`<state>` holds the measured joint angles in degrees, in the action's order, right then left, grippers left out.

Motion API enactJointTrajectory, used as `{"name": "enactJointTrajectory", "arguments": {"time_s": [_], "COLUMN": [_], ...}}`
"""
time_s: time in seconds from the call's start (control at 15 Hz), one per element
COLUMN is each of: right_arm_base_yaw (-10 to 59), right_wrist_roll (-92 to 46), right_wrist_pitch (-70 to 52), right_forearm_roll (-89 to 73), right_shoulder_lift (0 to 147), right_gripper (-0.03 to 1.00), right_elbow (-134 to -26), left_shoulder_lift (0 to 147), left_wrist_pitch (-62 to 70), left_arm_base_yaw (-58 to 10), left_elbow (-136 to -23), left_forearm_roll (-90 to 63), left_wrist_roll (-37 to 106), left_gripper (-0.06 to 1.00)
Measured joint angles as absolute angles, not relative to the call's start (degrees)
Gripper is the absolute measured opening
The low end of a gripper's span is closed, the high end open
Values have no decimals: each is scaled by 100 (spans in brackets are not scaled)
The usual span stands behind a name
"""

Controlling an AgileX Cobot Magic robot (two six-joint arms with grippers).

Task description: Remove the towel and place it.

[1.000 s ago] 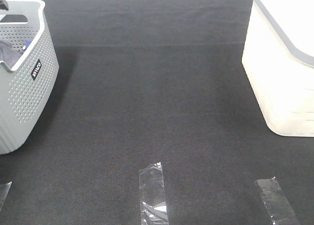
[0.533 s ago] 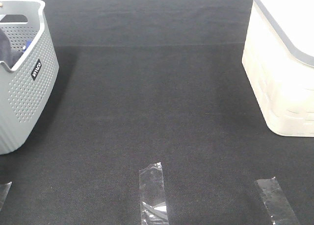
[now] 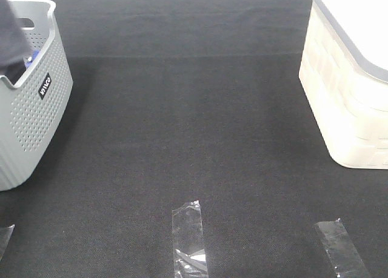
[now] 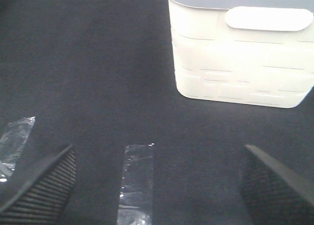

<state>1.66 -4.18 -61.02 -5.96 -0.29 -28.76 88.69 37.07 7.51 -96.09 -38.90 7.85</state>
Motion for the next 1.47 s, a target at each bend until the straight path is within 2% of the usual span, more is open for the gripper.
{"name": "enactJointTrajectory", "arguments": {"time_s": [0.13,0.33,0.6,0.87,1.27,1.47], "right_arm_base_yaw": [166,166,539,1364,3358,3747], "right_wrist_roll": [-424,-951,-2796,-4320,-4234,-3827], "right_wrist_pitch": [-6056,-5615,-4761,-4400,-2527,-1209], "right_forearm_roll": [-877,-1633,-3352,-3925,-2773,-2676], "right_shoulder_lift": [149,1049,2555,4389,6108,6727], "right_gripper": [81,74,71,71,67,67], "right_elbow": [-2882,-2985,-3117,-4211,-4670,-4670], "left_shoulder_lift": [8778,8761,8761,8944,9689,9809], "left_wrist_pitch": [3461,3060,2286,1782,1387,1192], "left_arm_base_yaw": [596,-92,-1169,-2005,-2928,-3226], "left_elbow": [-9609,-9609,-9609,-9609,-9609,-9609], "left_forearm_roll": [-4693,-5053,-5094,-5094,-5048,-5036], "left_wrist_roll": [1352,1770,2051,2103,2103,2103], "left_gripper": [0,0,0,0,0,0]}}
